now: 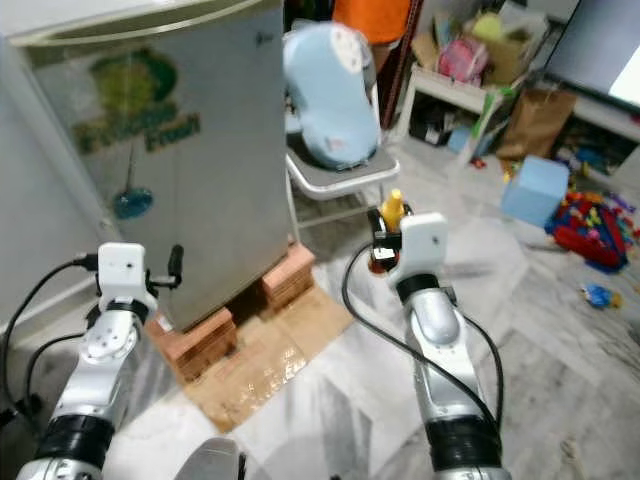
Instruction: Restocking fridge
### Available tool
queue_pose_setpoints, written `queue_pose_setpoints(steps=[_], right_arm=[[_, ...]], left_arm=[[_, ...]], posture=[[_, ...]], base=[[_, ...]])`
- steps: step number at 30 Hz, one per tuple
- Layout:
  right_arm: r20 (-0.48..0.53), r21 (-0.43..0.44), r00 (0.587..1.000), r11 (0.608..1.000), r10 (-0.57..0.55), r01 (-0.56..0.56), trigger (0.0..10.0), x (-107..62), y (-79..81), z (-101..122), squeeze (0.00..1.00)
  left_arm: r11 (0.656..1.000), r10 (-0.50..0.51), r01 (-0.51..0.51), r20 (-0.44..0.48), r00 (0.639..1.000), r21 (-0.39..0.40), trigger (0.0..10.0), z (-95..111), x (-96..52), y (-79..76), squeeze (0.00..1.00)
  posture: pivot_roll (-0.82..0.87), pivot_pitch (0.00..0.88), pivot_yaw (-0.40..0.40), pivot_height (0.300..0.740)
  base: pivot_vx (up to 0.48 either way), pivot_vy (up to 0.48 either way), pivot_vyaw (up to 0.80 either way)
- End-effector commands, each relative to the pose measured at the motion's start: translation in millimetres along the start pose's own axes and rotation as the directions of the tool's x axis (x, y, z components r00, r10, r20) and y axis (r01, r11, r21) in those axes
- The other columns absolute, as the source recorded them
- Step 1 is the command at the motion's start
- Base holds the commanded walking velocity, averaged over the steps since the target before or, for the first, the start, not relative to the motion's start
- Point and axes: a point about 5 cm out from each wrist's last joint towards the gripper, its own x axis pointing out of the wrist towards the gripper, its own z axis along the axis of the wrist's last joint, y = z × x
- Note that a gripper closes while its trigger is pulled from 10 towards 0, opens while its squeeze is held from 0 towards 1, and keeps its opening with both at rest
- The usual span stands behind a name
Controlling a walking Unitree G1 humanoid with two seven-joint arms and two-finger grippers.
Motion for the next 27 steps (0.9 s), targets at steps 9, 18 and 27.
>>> queue_pose_setpoints(steps=[9, 18, 27], right_arm=[[0.034, 0.016, 0.999, 1.000, -0.022, 0.021, 10.0, -11.4, 6.2, 11.7, 0.00], [0.003, 0.013, 0.999, 0.999, -0.034, 0.034, 10.0, -13.7, 2.5, 9.9, 0.00], [-0.009, 0.003, 1.000, 1.000, -0.022, 0.022, 10.0, -15.2, 2.7, 8.9, 0.00]], left_arm=[[0.999, -0.039, 0.040, 0.033, 0.999, -0.022, 10.0, 6.2, -0.8, -1.5, 0.00], [0.997, -0.055, 0.056, 0.025, 0.998, -0.057, 10.0, 5.0, -3.9, -0.8, 0.00], [0.993, -0.095, 0.097, 0.027, 0.995, -0.064, 10.0, 3.6, -8.7, -4.0, 0.00]], posture=[[0.10, 0.000, -0.053, 0.740], [0.10, 0.000, -0.053, 0.740], [0.10, 0.000, -0.059, 0.740]], base=[[0.345, 0.207, 0.00], [0.000, 0.186, -0.36], [0.000, 0.447, -0.19]])
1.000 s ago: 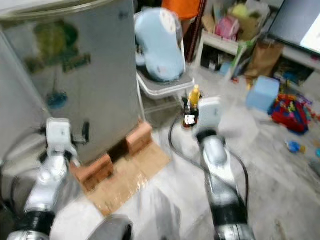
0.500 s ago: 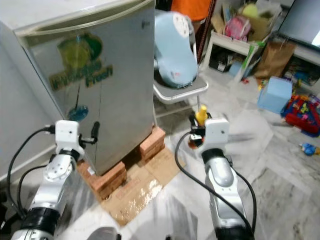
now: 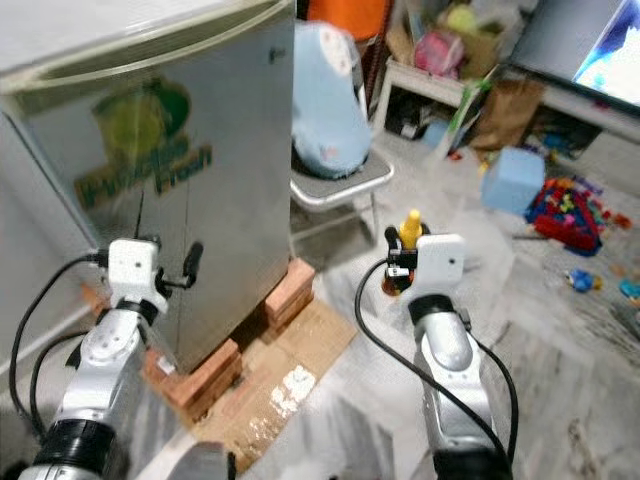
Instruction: Restocking fridge
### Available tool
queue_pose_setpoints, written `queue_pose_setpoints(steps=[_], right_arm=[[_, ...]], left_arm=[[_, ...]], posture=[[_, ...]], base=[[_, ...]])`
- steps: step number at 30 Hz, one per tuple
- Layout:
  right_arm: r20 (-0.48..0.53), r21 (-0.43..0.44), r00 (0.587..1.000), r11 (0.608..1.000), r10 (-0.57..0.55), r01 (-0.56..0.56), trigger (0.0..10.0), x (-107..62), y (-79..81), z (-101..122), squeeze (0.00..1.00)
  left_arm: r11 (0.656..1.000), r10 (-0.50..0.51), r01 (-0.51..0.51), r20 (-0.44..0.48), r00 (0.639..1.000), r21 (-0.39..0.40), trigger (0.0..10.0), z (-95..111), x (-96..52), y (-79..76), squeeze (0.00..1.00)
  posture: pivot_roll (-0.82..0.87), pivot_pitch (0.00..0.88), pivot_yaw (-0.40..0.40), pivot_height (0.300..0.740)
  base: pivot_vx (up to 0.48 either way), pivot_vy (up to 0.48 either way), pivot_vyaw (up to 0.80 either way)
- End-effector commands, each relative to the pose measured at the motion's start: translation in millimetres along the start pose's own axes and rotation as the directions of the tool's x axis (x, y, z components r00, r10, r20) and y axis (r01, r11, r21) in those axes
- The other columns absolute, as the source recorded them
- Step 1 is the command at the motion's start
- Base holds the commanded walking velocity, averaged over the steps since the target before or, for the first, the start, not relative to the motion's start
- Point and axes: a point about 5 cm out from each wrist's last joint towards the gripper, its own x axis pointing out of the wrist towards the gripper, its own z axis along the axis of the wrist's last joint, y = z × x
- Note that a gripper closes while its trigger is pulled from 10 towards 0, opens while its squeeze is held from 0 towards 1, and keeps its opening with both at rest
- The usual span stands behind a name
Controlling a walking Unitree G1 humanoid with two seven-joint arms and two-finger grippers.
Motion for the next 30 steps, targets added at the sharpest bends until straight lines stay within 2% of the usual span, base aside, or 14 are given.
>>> queue_pose_setpoints(steps=[1, 9, 12, 15, 19, 21, 24, 30], right_arm=[[0.029, -0.031, 0.999, 0.999, -0.012, 0.013, 10.0, -0.3, -9.1, 7.7, 0.00], [0.016, -0.046, 1.000, 0.999, -0.015, 0.016, 10.0, -3.1, -14.1, 5.9, 0.00], [0.010, -0.057, 1.000, 0.998, -0.017, 0.018, 10.0, -3.6, -13.7, 6.1, 0.00], [0.009, -0.059, 1.000, 0.998, -0.017, 0.018, 10.0, -3.7, -13.4, 6.1, 0.00], [-0.012, -0.082, 0.999, 0.996, -0.034, 0.033, 10.0, -11.3, -14.4, 3.7, 0.00], [-0.036, -0.086, 0.998, 0.995, -0.052, 0.049, 10.0, -17.7, -15.3, 1.2, 0.00], [-0.056, -0.093, 0.996, 0.994, -0.072, 0.066, 10.0, -24.0, -16.6, -0.6, 0.00], [-0.082, -0.101, 0.988, 0.987, -0.134, 0.125, 10.0, -35.1, -24.7, -0.7, 0.00]], left_arm=[[1.000, -0.016, 0.016, 0.018, 1.000, -0.008, 10.0, 5.3, 1.0, -5.2, 0.00], [1.000, -0.015, 0.015, 0.003, 1.000, -0.007, 10.0, 2.0, -3.2, -4.0, 0.00], [0.999, 0.013, -0.012, 0.020, 1.000, -0.031, 10.0, 5.9, -3.4, 3.0, 0.00], [0.999, 0.015, -0.014, 0.020, 1.000, -0.037, 10.0, 6.5, -3.3, 3.9, 0.00], [1.000, 0.001, 0.000, 0.036, 0.999, -0.024, 10.0, 11.4, -1.0, 12.8, 0.00], [0.997, -0.060, 0.062, 0.037, 0.998, -0.055, 10.0, 14.2, -1.1, 9.5, 0.00], [0.993, -0.105, 0.107, 0.040, 0.994, -0.051, 10.0, 15.4, -2.0, 4.1, 0.00], [0.991, -0.128, 0.130, 0.036, 0.991, -0.035, 10.0, 18.0, 3.2, 1.7, 0.00]], posture=[[0.10, 0.000, -0.060, 0.740], [0.09, 0.000, -0.060, 0.740], [0.09, 0.000, -0.057, 0.740], [0.09, 0.000, -0.057, 0.740], [0.09, 0.000, -0.059, 0.740], [0.08, 0.000, -0.057, 0.740], [0.08, 0.000, -0.052, 0.740], [0.06, 0.000, -0.044, 0.740]], base=[[0.000, 0.465, 0.00], [0.000, 0.467, 0.00], [0.000, 0.465, 0.00], [0.000, 0.465, 0.00], [0.000, 0.000, 0.00], [0.000, 0.000, 0.00], [0.000, 0.000, 0.00], [0.000, 0.000, 0.00]])
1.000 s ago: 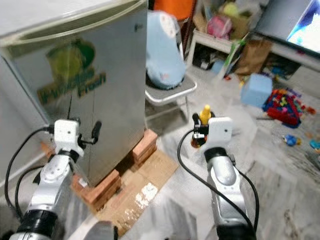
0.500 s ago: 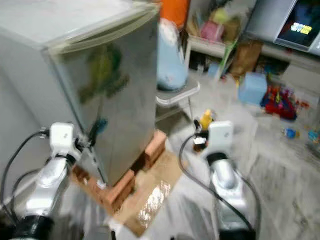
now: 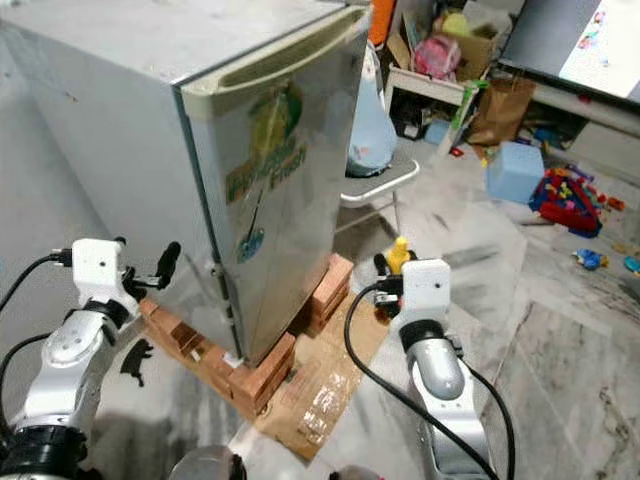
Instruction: Restocking fridge
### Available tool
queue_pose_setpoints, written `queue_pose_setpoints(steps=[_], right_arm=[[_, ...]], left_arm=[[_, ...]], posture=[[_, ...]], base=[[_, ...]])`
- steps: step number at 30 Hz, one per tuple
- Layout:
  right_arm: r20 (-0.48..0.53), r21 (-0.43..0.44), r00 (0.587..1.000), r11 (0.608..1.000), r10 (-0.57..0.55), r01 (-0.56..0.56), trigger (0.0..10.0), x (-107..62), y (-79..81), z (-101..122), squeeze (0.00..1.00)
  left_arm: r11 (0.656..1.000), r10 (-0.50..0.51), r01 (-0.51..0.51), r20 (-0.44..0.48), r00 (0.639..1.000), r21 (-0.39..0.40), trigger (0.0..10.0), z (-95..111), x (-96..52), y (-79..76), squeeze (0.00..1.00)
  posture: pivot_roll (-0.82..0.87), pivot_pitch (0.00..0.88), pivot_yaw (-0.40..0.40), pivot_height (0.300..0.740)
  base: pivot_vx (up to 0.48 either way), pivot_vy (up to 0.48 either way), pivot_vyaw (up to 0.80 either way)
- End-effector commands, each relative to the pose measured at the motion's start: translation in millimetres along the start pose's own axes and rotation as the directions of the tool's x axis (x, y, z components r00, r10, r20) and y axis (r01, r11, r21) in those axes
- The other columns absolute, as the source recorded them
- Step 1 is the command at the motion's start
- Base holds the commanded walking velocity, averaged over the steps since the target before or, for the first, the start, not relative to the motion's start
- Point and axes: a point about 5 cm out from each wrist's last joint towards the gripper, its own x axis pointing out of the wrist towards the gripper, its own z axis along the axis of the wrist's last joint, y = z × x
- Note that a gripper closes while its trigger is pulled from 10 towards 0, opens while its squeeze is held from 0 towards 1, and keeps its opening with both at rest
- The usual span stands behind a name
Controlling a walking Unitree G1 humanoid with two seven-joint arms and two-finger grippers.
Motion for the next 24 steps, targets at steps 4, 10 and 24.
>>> queue_pose_setpoints(steps=[4, 10, 24], right_arm=[[0.005, -0.032, 0.998, 0.997, -0.064, 0.065, 10.0, -6.5, -16.9, 8.3, 0.00], [-0.032, -0.037, 0.996, 0.996, -0.086, 0.085, 10.0, -11.6, -23.8, 5.5, 0.00], [-0.053, -0.033, 0.996, 0.997, -0.072, 0.071, 10.0, -9.3, -22.4, 4.4, 0.00]], left_arm=[[1.000, -0.022, 0.022, 0.030, 0.999, 0.003, 10.0, 15.7, 18.9, -3.7, 0.00], [0.999, -0.048, 0.049, 0.050, 0.998, -0.020, 10.0, 30.5, 44.1, -15.1, 0.00], [0.940, -0.336, 0.335, 0.008, 0.942, -0.058, 10.0, 25.0, 59.2, -92.6, 0.00]], posture=[[0.06, 0.000, -0.040, 0.740], [0.05, 0.000, -0.025, 0.740], [0.04, 0.000, -0.029, 0.740]], base=[[0.000, 0.000, 0.00], [0.000, 0.000, 0.00], [0.000, 0.000, 0.00]])
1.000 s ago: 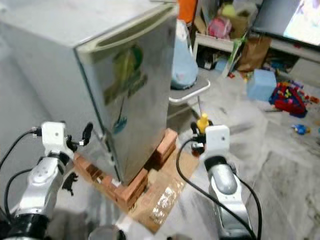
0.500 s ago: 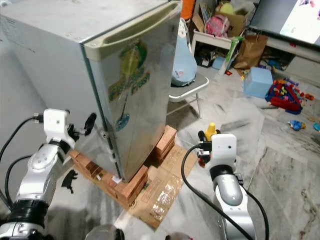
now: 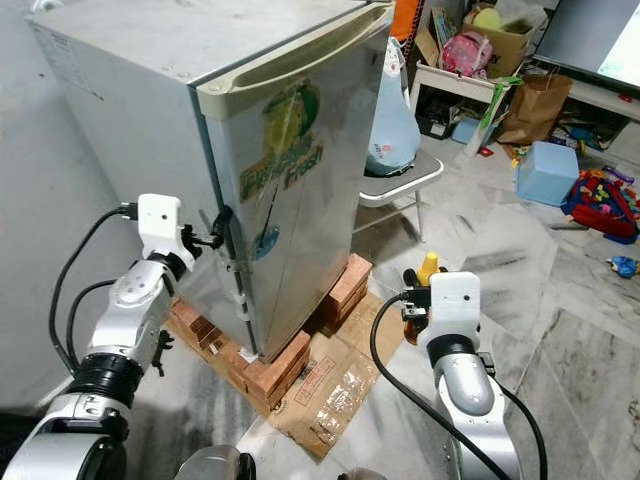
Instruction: Restocking fridge
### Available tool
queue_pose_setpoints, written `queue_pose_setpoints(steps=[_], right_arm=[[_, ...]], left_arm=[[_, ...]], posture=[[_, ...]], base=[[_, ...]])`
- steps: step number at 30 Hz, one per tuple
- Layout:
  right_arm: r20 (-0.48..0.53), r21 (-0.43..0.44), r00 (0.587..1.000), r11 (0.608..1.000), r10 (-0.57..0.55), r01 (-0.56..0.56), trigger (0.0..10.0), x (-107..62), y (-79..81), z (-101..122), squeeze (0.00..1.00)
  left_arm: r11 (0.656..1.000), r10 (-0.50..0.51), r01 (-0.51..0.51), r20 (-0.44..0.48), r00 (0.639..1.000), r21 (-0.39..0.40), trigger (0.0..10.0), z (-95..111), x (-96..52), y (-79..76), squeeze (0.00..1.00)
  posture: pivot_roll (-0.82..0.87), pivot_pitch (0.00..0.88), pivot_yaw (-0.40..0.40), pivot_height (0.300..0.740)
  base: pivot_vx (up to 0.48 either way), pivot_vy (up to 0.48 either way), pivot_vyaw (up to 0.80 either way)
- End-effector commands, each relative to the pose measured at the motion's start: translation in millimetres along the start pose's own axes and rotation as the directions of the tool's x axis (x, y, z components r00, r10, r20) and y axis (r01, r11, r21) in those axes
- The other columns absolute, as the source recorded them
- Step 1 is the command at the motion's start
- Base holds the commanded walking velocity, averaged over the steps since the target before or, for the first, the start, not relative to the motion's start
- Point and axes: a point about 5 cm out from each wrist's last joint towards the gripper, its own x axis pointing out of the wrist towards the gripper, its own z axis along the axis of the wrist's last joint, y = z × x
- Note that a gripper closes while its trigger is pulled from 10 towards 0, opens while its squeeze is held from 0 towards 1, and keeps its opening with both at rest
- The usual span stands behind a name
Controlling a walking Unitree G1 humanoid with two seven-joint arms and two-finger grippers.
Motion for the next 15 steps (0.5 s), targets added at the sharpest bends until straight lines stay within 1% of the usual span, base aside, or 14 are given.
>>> queue_pose_setpoints(steps=[1, 3, 4, 5, 6, 7, 9, 11, 13, 14, 15], right_arm=[[0.040, 0.001, 0.999, 1.000, -0.005, 0.004, 10.0, 3.0, -2.0, 10.0, 0.00], [0.039, 0.003, 0.999, 1.000, -0.007, 0.007, 10.0, 3.8, -2.2, 9.9, 0.00], [0.040, 0.003, 0.999, 1.000, -0.008, 0.008, 10.0, 4.5, -2.1, 9.9, 0.00], [0.040, 0.003, 0.999, 1.000, -0.008, 0.008, 10.0, 4.5, -2.1, 9.9, 0.00], [0.040, 0.002, 0.999, 1.000, -0.008, 0.008, 10.0, 5.0, -2.1, 9.9, 0.00], [0.039, 0.002, 0.999, 1.000, -0.009, 0.009, 10.0, 5.3, -2.3, 9.5, 0.00], [0.035, -0.011, 0.999, 1.000, -0.023, 0.024, 10.0, 5.2, -4.0, 8.4, 0.00], [0.014, -0.034, 0.997, 0.997, -0.075, 0.075, 10.0, 4.3, -10.2, 4.5, 0.00], [-0.017, -0.035, 0.993, 0.992, -0.119, 0.119, 10.0, 3.5, -15.5, -0.8, 0.00], [-0.041, -0.008, 0.988, 0.989, -0.146, 0.146, 10.0, 3.4, -19.2, -4.6, 0.00], [-0.047, 0.002, 0.987, 0.988, -0.154, 0.155, 10.0, 3.5, -20.6, -5.7, 0.00]], left_arm=[[0.969, -0.247, 0.247, -0.046, 0.968, -0.009, 10.0, -7.7, 1.7, -41.2, 0.00], [0.941, -0.338, 0.337, -0.066, 0.939, -0.025, 10.0, -11.1, -1.6, -52.9, 0.00], [0.916, -0.402, 0.401, -0.076, 0.913, -0.030, 10.0, -12.6, -4.6, -61.1, 0.00], [0.916, -0.402, 0.401, -0.076, 0.913, -0.030, 10.0, -12.6, -4.6, -61.1, 0.00], [0.895, -0.445, 0.445, -0.077, 0.892, -0.021, 10.0, -12.5, -6.9, -67.8, 0.00], [0.886, -0.463, 0.464, -0.074, 0.883, -0.005, 10.0, -11.7, -7.8, -71.0, 0.00], [0.878, -0.476, 0.478, -0.071, 0.876, 0.015, 10.0, -10.4, -8.2, -74.3, 0.00], [0.877, -0.475, 0.479, -0.075, 0.877, 0.041, 10.0, -8.0, -7.2, -77.7, 0.00], [0.875, -0.479, 0.483, -0.073, 0.875, 0.045, 10.0, -6.6, -7.4, -80.0, 0.00], [0.862, -0.501, 0.504, -0.058, 0.863, 0.049, 10.0, -3.4, -8.0, -82.2, 0.00], [0.863, -0.500, 0.502, -0.051, 0.865, 0.052, 10.0, -1.9, -8.4, -82.3, 0.00]], posture=[[0.04, 0.000, -0.032, 0.740], [0.05, 0.000, -0.033, 0.740], [0.05, 0.000, -0.034, 0.740], [0.05, 0.000, -0.034, 0.740], [0.05, 0.000, -0.034, 0.740], [0.05, 0.000, -0.036, 0.740], [0.05, 0.000, -0.036, 0.740], [0.05, 0.000, -0.038, 0.740], [0.05, 0.000, -0.038, 0.740], [0.05, 0.000, -0.037, 0.740], [0.05, 0.000, -0.037, 0.740]], base=[[0.000, 0.000, 0.00], [0.000, 0.000, 0.00], [0.000, 0.000, 0.00], [0.000, 0.000, 0.00], [0.000, 0.000, 0.00], [0.000, 0.000, 0.00], [0.000, 0.000, 0.00], [0.000, 0.000, 0.00], [0.000, 0.000, -0.58], [0.000, 0.000, -0.78], [0.000, 0.000, -0.78]])
